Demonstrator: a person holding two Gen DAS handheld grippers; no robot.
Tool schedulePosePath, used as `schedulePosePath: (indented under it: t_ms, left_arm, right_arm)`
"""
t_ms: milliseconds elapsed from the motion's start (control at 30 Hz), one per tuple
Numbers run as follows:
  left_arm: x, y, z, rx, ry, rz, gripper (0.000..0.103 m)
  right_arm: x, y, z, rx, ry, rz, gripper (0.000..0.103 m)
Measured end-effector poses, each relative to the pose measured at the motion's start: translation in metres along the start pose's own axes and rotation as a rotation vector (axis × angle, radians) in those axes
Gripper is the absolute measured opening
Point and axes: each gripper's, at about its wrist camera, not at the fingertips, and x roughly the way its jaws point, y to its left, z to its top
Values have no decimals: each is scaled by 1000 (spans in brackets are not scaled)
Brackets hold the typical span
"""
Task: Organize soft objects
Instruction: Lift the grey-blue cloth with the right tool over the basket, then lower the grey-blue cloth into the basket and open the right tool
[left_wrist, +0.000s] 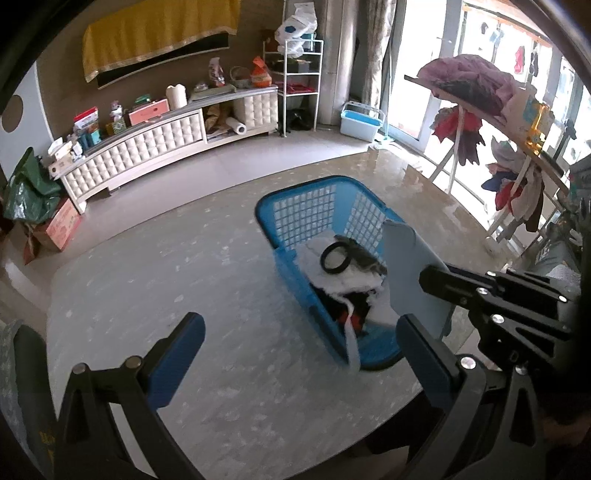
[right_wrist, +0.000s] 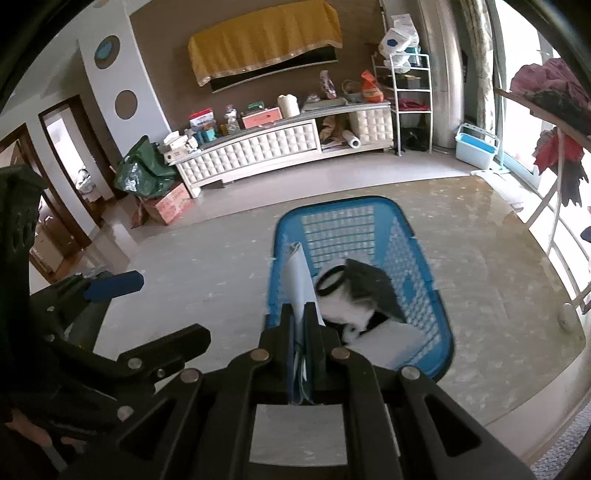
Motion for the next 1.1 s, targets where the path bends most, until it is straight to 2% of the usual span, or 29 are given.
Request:
schedulePosePath:
  t_ms: [333,533,867,1100]
  left_arm:
    - [30,-15,32,-6,7,-47,103]
    - [51,-18,47,17,8,-45,103]
    - [97,2,45,-12,69,-44,103]
    - [115,16,41,-44,92,-48,103]
  right_arm:
    - [11,-26,5,46,-1,-48,4]
    - [30,-35,8,64,26,-63,4]
    - [72,-31,7,70,124,-40,5]
    - [81,-25,7,74,167,1,5]
